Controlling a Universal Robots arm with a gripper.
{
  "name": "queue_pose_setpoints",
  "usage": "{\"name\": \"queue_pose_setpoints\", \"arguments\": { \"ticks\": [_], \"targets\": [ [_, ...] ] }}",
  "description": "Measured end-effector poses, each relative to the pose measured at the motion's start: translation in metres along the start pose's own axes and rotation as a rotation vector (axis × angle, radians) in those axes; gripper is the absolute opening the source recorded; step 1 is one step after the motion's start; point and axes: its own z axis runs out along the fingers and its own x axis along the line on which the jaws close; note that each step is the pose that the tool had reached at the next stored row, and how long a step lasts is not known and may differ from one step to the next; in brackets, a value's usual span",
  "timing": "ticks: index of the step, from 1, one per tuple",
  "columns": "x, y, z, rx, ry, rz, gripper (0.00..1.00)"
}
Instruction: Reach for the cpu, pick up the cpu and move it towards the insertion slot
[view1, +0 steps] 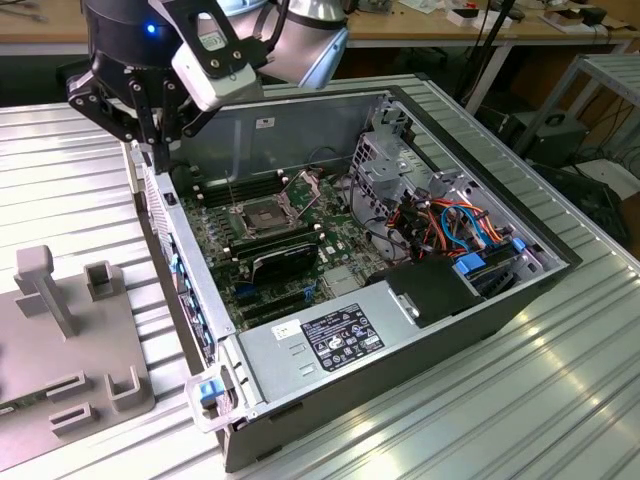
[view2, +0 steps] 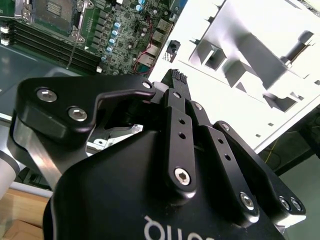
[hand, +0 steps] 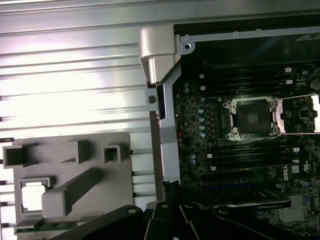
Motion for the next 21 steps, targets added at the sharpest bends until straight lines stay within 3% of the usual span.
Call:
{"name": "queue_pose_setpoints", "arguments": {
  "ticks": [21],
  "targets": [
    [0.0188,-0.0015,0.0009,0.0001,0.0015,0.0,0.11]
  ]
}}
